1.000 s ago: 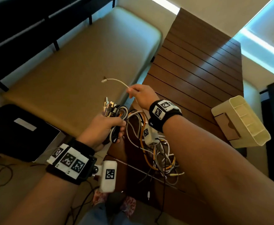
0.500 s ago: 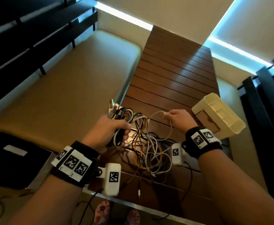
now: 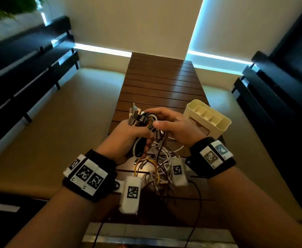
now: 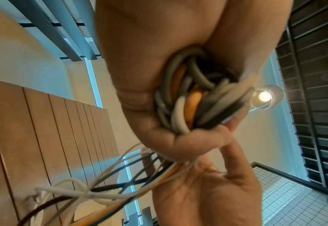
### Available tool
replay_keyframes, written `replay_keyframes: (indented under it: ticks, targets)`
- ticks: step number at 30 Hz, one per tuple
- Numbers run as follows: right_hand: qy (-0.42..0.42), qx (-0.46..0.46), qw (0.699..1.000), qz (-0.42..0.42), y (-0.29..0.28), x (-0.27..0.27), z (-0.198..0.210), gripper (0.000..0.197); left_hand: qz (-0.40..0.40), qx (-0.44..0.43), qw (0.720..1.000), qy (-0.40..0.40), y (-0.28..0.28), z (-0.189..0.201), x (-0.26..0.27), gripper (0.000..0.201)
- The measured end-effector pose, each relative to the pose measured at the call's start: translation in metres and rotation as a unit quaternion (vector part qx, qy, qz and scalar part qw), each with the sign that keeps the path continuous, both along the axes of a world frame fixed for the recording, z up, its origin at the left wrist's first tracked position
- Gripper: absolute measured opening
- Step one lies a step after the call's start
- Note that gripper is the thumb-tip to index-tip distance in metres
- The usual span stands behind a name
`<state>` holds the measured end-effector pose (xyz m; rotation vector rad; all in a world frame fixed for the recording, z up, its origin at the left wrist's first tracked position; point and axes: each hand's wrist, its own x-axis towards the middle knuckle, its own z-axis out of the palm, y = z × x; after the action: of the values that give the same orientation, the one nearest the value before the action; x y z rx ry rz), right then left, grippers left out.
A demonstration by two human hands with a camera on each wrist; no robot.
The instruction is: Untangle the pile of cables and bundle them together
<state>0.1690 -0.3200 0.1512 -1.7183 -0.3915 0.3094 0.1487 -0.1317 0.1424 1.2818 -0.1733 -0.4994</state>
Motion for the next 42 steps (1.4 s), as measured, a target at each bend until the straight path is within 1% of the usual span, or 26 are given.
replay_keyframes:
  ticks: [4,6,8,10,12,13,16,17,19,20,23,25,30,34,37,39,40,42]
  targets:
    - [-0.004,0.014,1.000,-0.025,-0.007,-0.014,-0.006,0.028,-0.011,-0.040,0.999,-0.026,-0.004,0.012,-0.010,0.029]
    - [0.025,0.052,0.998,-0.037,-0.010,-0.021,-0.016,0.032,-0.005,-0.077,0.996,-0.035,-0.003,0.020,-0.013,0.021]
    - [0.044,0.103,0.991,-0.068,-0.011,-0.026,-0.023,0.030,0.005,-0.100,0.994,-0.040,-0.004,0.026,-0.014,0.016]
    - [0.030,0.132,0.986,-0.093,-0.010,-0.028,-0.023,0.023,0.021,-0.106,0.993,-0.046,-0.007,0.026,-0.014,0.015]
    - [0.023,0.154,0.982,-0.102,-0.009,-0.029,-0.019,0.019,0.048,-0.099,0.993,-0.043,-0.012,0.024,-0.013,0.019]
    - [0.029,0.164,0.981,-0.104,-0.010,-0.030,-0.016,0.020,0.064,-0.090,0.993,-0.041,-0.016,0.022,-0.014,0.021]
    - [0.055,0.182,0.972,-0.135,-0.014,-0.034,-0.005,0.034,0.105,-0.059,0.992,-0.042,-0.027,0.016,-0.017,0.028]
    - [0.053,0.177,0.970,-0.155,-0.015,-0.037,-0.001,0.038,0.108,-0.050,0.992,-0.042,-0.031,0.015,-0.018,0.033]
    - [0.015,0.147,0.969,-0.200,-0.015,-0.042,0.008,0.040,0.107,-0.036,0.993,-0.046,-0.039,0.014,-0.021,0.043]
    - [-0.009,0.129,0.968,-0.214,-0.014,-0.044,0.011,0.039,0.106,-0.033,0.993,-0.048,-0.043,0.014,-0.023,0.042]
    - [-0.045,0.085,0.970,-0.224,-0.012,-0.048,0.021,0.038,0.103,-0.031,0.993,-0.056,-0.051,0.016,-0.026,0.023]
    - [-0.054,0.071,0.967,-0.239,-0.011,-0.051,0.025,0.037,0.096,-0.029,0.993,-0.067,-0.055,0.018,-0.028,0.023]
    - [-0.059,0.081,0.963,-0.251,-0.009,-0.057,0.029,0.037,0.101,-0.019,0.990,-0.092,-0.064,0.024,-0.031,0.024]
    - [-0.066,0.055,0.961,-0.263,-0.013,-0.063,0.035,0.035,0.107,-0.005,0.989,-0.104,-0.069,0.026,-0.030,0.028]
    - [-0.060,0.045,0.961,-0.265,-0.016,-0.063,0.034,0.041,0.108,0.005,0.988,-0.114,-0.071,0.029,-0.029,0.026]
    - [-0.050,0.027,0.961,-0.272,-0.019,-0.061,0.033,0.051,0.107,0.010,0.987,-0.123,-0.073,0.032,-0.028,0.024]
    - [-0.048,0.019,0.960,-0.274,-0.021,-0.060,0.033,0.053,0.106,0.015,0.986,-0.131,-0.073,0.033,-0.028,0.024]
    - [-0.050,0.019,0.961,-0.271,-0.021,-0.060,0.035,0.049,0.104,0.017,0.984,-0.143,-0.072,0.036,-0.027,0.023]
